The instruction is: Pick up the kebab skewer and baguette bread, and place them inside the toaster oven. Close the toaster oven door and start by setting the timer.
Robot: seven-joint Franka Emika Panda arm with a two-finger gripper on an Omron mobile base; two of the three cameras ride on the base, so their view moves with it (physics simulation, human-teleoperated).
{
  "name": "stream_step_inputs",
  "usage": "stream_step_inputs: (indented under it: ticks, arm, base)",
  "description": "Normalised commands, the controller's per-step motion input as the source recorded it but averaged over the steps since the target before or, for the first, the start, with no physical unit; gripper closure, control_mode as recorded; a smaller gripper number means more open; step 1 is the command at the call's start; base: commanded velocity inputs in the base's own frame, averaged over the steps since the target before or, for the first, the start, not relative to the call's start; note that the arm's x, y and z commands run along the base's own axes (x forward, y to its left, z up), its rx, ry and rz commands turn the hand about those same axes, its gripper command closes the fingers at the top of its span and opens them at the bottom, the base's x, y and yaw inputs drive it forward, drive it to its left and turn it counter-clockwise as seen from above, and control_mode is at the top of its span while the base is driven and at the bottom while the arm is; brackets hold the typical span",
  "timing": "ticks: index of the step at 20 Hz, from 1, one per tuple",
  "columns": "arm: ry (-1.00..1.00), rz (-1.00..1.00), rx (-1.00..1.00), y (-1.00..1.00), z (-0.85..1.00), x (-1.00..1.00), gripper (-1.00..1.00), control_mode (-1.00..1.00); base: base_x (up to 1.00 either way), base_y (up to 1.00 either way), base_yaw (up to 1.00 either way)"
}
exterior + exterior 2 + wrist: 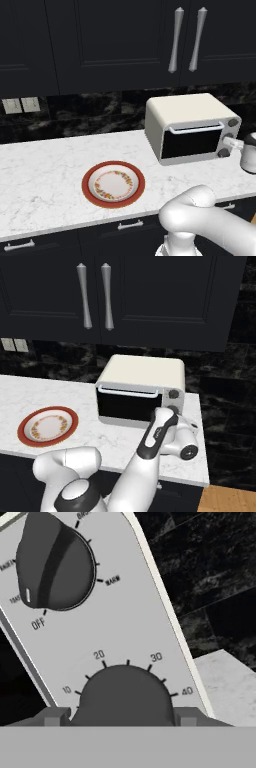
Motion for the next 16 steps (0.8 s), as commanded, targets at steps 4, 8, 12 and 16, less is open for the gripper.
stream_step_inputs:
  ticks: [4,8,12,16]
  arm:
    - [-0.02,0.0,0.23,-0.03,0.0,0.0,1.0,-1.0]
    - [-0.03,0.0,0.22,0.0,-0.01,0.0,1.0,-1.0]
    - [-0.01,0.0,0.2,0.0,-0.01,0.0,1.0,-1.0]
    - [0.0,-0.01,0.2,0.0,0.0,0.0,1.0,-1.0]
  base:
    - [0.0,0.0,0.0]
    - [0.0,0.0,0.0]
    - [0.0,0.0,0.0]
    - [0.0,0.0,0.0]
